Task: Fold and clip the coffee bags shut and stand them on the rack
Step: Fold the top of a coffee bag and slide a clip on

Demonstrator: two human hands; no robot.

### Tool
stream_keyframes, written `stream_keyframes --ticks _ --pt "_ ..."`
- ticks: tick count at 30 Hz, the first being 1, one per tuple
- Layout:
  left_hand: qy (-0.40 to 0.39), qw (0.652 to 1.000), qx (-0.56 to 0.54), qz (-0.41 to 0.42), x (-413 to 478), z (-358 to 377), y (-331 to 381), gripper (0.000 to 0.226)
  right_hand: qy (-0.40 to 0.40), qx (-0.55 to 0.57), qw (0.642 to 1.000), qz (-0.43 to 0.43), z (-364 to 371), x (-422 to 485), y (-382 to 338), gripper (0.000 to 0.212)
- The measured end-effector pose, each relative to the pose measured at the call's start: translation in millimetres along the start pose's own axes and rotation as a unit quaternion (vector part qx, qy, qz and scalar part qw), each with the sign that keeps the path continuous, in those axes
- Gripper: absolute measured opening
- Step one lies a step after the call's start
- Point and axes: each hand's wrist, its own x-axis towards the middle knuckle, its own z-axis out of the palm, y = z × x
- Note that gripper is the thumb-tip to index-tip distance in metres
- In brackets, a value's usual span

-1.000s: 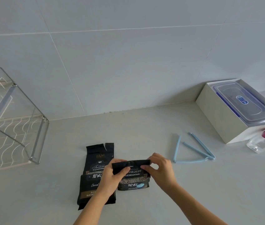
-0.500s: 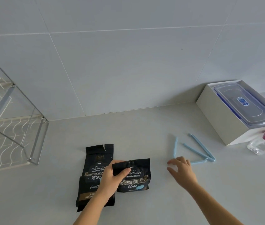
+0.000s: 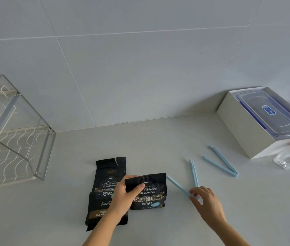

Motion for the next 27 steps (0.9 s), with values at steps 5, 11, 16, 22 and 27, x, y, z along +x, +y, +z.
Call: stream_keyframes --ticks 5,11,16,22,27 --pt "0.008 1.000 -0.016 -0.006 -2 1 -1 0.022 0.034 0.170 0.984 0.044 -10 6 -12 0.034" --pt "0.009 0.999 -0.026 -0.022 -1 1 -2 0.021 0.016 0.252 0.966 -0.051 -47 18 -61 0.044" --pt "0.007 1.000 0.022 -0.008 -3 0 -1 0.022 -0.049 0.119 0.976 -0.175 -62 20 -96 0.027" --pt "0.000 1.000 -0.002 -0.029 -7 2 -2 0.027 -0.078 0.095 0.969 -0.212 -53 13 -116 0.043" --pt "-0.002 1.000 0.011 -0.020 -10 2 0 0.029 -0.098 0.066 0.968 -0.221 -47 14 -127 0.057"
